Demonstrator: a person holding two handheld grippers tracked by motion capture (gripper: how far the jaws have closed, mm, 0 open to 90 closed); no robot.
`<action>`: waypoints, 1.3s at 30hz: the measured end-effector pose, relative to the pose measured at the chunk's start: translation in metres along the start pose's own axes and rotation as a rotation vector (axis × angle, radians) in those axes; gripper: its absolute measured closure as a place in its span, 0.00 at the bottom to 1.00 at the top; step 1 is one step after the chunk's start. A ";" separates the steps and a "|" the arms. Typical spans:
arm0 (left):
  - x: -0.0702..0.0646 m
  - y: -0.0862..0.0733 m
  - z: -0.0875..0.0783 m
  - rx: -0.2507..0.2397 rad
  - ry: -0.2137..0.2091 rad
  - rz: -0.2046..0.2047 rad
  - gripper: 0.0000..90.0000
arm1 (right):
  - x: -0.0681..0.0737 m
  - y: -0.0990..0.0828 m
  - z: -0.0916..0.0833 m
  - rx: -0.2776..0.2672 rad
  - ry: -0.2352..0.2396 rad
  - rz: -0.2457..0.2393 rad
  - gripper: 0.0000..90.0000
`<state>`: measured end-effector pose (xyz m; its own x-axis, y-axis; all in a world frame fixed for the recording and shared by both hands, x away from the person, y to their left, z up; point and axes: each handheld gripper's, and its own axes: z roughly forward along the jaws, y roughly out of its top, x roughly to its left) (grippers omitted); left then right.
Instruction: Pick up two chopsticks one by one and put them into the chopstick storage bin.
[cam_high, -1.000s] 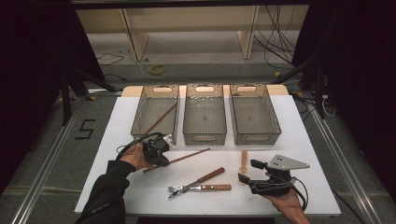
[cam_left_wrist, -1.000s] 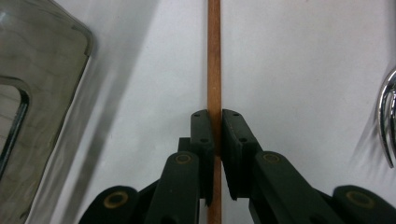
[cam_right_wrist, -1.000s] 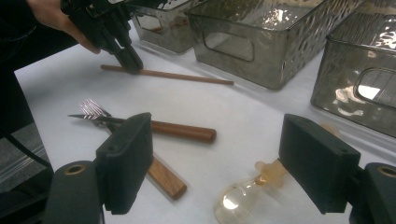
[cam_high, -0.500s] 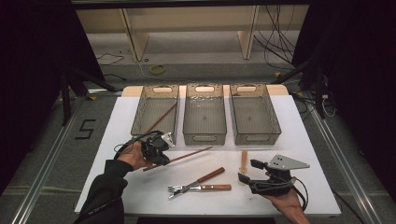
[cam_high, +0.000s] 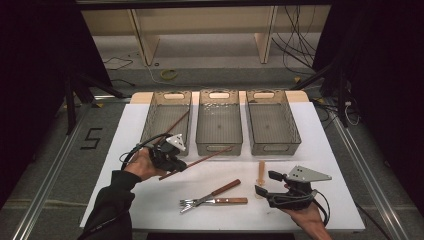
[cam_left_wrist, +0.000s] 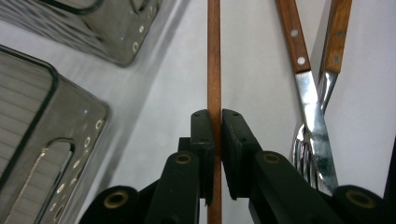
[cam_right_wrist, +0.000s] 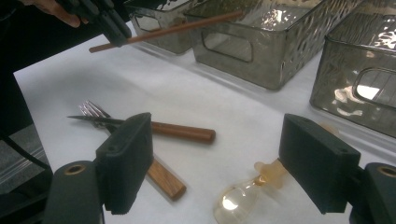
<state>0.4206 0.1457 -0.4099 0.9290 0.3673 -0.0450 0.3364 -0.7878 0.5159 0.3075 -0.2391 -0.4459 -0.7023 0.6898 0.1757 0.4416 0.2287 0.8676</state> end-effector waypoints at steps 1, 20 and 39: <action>0.000 0.001 -0.002 -0.013 0.004 -0.016 0.93 | 0.000 0.000 0.000 0.000 0.000 0.000 0.30; 0.012 0.001 -0.024 -0.150 0.071 -0.146 0.93 | -0.001 0.000 -0.001 -0.010 -0.004 -0.001 0.30; 0.049 0.005 -0.044 -0.217 0.171 -0.267 0.93 | -0.002 0.000 -0.001 -0.010 -0.004 0.010 0.30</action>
<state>0.4613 0.1822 -0.3717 0.7677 0.6372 -0.0683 0.5056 -0.5367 0.6755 0.3082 -0.2414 -0.4459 -0.6956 0.6950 0.1820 0.4424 0.2149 0.8707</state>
